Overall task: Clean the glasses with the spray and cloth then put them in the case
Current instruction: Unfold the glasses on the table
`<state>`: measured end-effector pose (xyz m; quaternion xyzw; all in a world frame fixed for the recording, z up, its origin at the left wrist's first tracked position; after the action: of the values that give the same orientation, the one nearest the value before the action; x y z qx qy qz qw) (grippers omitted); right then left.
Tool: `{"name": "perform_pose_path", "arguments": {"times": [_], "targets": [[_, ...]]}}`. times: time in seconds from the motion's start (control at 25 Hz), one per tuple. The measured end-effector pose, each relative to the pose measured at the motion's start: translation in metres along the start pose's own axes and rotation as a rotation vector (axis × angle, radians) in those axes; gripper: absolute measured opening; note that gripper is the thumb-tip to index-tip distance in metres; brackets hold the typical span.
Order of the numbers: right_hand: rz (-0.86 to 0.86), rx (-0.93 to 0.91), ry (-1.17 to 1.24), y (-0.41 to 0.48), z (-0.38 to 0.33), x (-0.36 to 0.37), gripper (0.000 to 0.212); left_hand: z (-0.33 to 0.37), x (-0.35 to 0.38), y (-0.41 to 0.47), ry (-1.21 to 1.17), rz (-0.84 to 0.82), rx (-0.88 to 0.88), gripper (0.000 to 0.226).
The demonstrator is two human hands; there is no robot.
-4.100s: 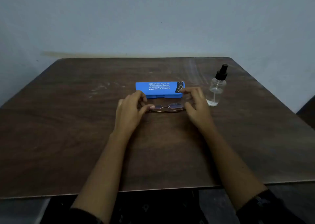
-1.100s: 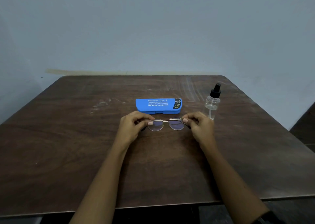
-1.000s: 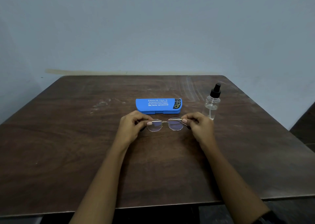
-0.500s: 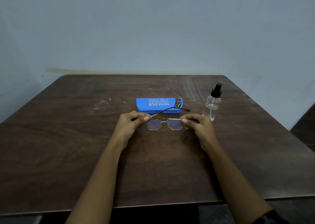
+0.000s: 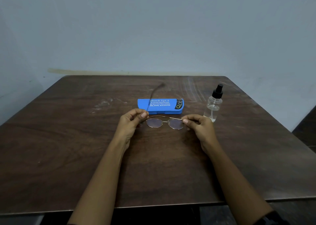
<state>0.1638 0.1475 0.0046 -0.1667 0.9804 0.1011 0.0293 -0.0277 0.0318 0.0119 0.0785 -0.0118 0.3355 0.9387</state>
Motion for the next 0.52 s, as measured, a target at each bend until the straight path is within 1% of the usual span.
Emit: {"name": "perform_pose_path", "arguments": {"times": [0.08,0.2,0.24,0.32,0.4,0.52], "targets": [[0.020,0.005,0.007,0.001,0.001,-0.001,0.024,0.002,-0.002,0.000,0.017,0.003,0.021,0.017],[0.053,0.012,-0.019,0.002,0.004,-0.003,0.009,0.005,-0.002,0.000,0.141,-0.010,0.105,0.020],[0.073,-0.005,-0.056,0.002,0.004,-0.004,0.007,0.006,-0.001,-0.001,0.180,-0.013,0.140,0.020],[0.097,-0.102,-0.194,0.001,0.000,-0.004,0.007,0.008,-0.001,-0.001,0.224,-0.003,0.208,0.019],[0.083,-0.244,-0.321,-0.001,-0.007,-0.001,0.007,0.011,-0.003,-0.001,0.266,0.014,0.266,0.020],[0.054,-0.349,-0.417,-0.004,-0.014,0.003,0.005,0.012,-0.004,0.001,0.287,0.032,0.304,0.018]]}}
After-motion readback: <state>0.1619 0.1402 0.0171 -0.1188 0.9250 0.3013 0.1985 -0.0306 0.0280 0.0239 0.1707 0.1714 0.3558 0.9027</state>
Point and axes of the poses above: each hand's wrist, its own y-axis towards the middle knuckle, its own x-axis out of the palm, z = x × y, the point moved 4 cm from there along y, towards the middle knuckle, and after that the axes turned 4 degrees about z, right-handed, at the moved point
